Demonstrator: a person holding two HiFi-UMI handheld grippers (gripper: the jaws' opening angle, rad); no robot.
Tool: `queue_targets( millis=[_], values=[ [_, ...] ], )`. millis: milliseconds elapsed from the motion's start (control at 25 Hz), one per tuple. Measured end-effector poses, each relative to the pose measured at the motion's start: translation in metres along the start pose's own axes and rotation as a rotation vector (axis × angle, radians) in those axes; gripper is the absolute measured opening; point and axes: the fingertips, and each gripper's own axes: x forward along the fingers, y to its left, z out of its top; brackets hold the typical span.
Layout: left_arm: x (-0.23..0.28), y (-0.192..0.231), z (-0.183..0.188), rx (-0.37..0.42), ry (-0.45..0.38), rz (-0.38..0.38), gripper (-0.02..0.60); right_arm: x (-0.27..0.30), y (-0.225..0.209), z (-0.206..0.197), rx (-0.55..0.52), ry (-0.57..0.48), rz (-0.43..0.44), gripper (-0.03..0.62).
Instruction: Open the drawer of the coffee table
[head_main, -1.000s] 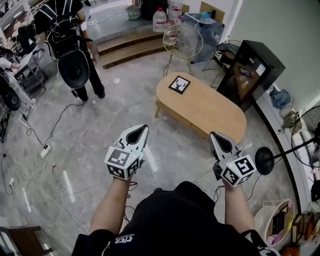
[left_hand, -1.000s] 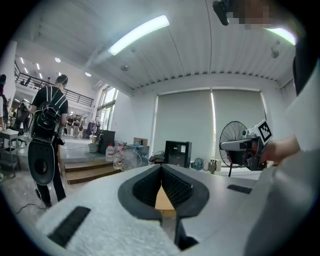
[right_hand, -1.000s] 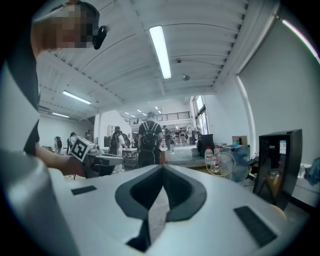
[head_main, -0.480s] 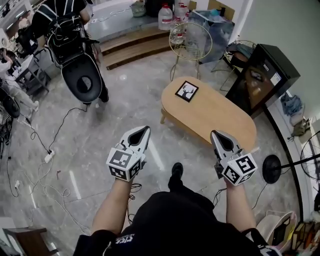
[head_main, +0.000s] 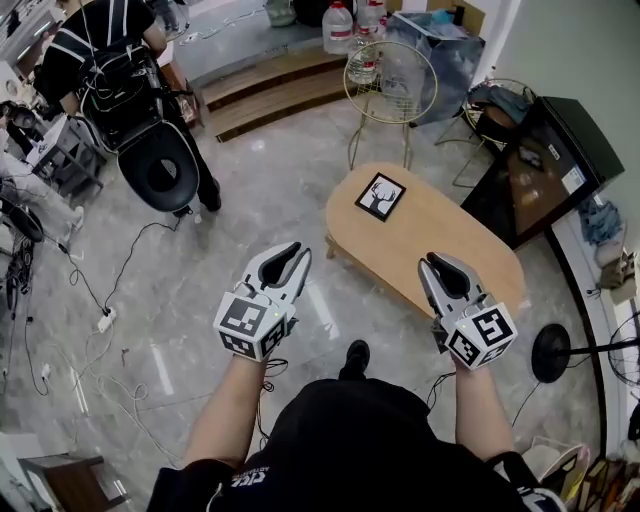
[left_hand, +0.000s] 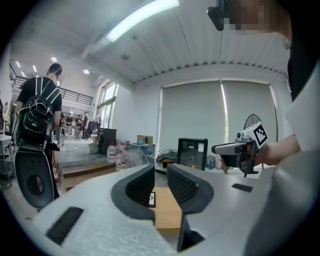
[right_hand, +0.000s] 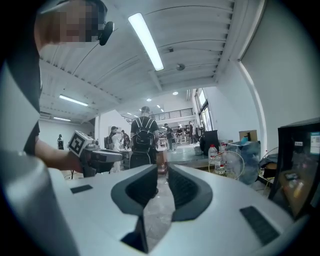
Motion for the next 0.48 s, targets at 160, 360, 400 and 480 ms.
queue_targets(
  millis=[160, 360, 400, 480],
  values=[
    [0.027, 0.012, 0.001, -0.006, 0.015, -0.01, 0.159, 0.013, -0.029, 0.003, -0.007, 0.003, -0.018, 0.211],
    [0.065, 0.022, 0.01, -0.017, 0.004, -0.017, 0.247, 0.023, -0.067, 0.01, 0.022, -0.016, -0.019, 0.338],
    [0.072, 0.022, 0.012, -0.017, 0.003, -0.025, 0.268, 0.024, -0.074, 0.012, 0.022, -0.022, -0.022, 0.357],
    [0.083, 0.02, 0.014, -0.004, 0.01, -0.045, 0.297, 0.027, -0.084, 0.015, 0.02, -0.032, -0.033, 0.384]
  ],
)
